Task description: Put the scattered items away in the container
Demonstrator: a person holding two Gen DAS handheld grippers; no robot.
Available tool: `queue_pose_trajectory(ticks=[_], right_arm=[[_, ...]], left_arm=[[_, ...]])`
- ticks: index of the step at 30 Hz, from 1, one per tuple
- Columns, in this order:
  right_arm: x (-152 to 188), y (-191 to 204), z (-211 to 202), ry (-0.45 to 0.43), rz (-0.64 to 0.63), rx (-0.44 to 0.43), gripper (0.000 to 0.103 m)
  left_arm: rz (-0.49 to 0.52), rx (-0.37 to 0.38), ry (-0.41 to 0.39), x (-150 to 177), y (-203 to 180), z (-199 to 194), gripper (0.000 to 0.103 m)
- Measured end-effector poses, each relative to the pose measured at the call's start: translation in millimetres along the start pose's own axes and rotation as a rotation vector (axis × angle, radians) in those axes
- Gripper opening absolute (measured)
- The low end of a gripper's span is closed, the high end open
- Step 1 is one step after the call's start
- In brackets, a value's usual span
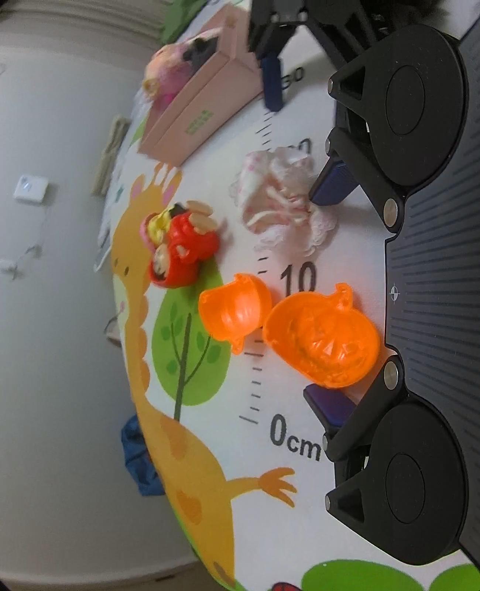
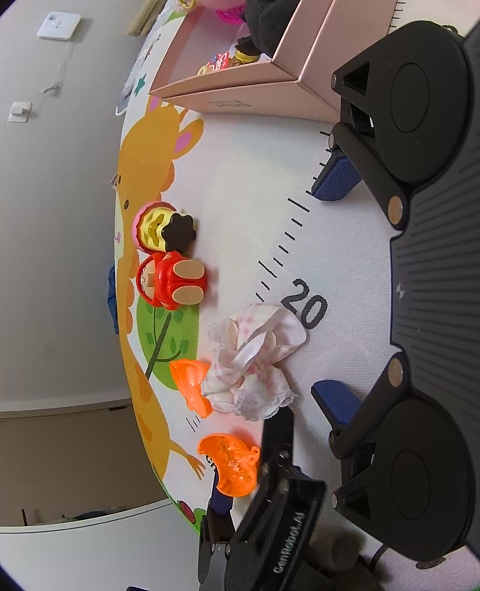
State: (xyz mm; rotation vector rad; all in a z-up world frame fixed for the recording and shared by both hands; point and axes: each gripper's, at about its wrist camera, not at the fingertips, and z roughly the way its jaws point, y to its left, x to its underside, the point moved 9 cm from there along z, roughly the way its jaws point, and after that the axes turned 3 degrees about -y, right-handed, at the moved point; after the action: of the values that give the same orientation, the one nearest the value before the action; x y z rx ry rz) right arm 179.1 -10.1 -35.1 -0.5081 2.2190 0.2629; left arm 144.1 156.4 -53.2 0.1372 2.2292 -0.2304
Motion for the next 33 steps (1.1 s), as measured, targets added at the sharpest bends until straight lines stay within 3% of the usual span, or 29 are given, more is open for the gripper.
queue_pose_trajectory(ticks=[3,6,8,11,12,15,19,23,25,27,29,33], right_arm=[[-2.4,-0.6,-4.2,-0.018,0.011,0.003,0.102],[-25.2,-5.4,-20.8,-0.098,0.099,-0.043,0.102],[-48.2,-7.9,-21.0,-0.135,0.091,-0.038,0.101],[-83.2,-10.5,-14.9,-0.177,0.039,-0.003,0.078],[-93.2,-11.2,-8.3,-0.179,0.023,0.012,0.075],[-116.6,-17.8,26.0,-0.186,0.004,0.083,0.075],[-135.3,-30.1,70.4,-0.152,0.104,0.086,0.081],[-146.9,-48.9,105.3,-0.132,0.205,0.118,0.082],[-145.1,-53.7,122.0,-0.076,0.260,0.082,0.081],[-139.6,-49.6,126.2,-0.038,0.274,0.032,0.068],[-129.9,-35.7,121.3,0.008,0.261,-0.058,0.063],[-100.1,-10.2,97.7,0.088,0.248,-0.166,0.062]], left_arm=[[-0.069,0.028,-0.031,-0.4,8.4,-7.2,0.103],[-0.166,-0.014,-0.068,-0.2,24.6,-13.7,0.103],[-0.193,-0.030,-0.080,-0.4,28.7,-15.7,0.103],[-0.161,-0.050,-0.074,-0.6,24.3,-15.2,0.103],[-0.148,-0.058,-0.071,-0.8,22.4,-14.7,0.103],[-0.150,-0.049,-0.073,-1.3,22.0,-15.0,0.103],[-0.185,-0.024,-0.087,-1.3,26.1,-16.7,0.103],[-0.189,-0.019,-0.089,-1.5,26.2,-16.1,0.103],[-0.194,-0.015,-0.091,-1.5,26.6,-16.4,0.103],[-0.200,-0.010,-0.093,-1.4,27.1,-16.8,0.103],[-0.205,-0.006,-0.097,-1.3,27.6,-17.3,0.103],[-0.184,0.010,-0.104,-0.6,23.9,-21.7,0.103]])
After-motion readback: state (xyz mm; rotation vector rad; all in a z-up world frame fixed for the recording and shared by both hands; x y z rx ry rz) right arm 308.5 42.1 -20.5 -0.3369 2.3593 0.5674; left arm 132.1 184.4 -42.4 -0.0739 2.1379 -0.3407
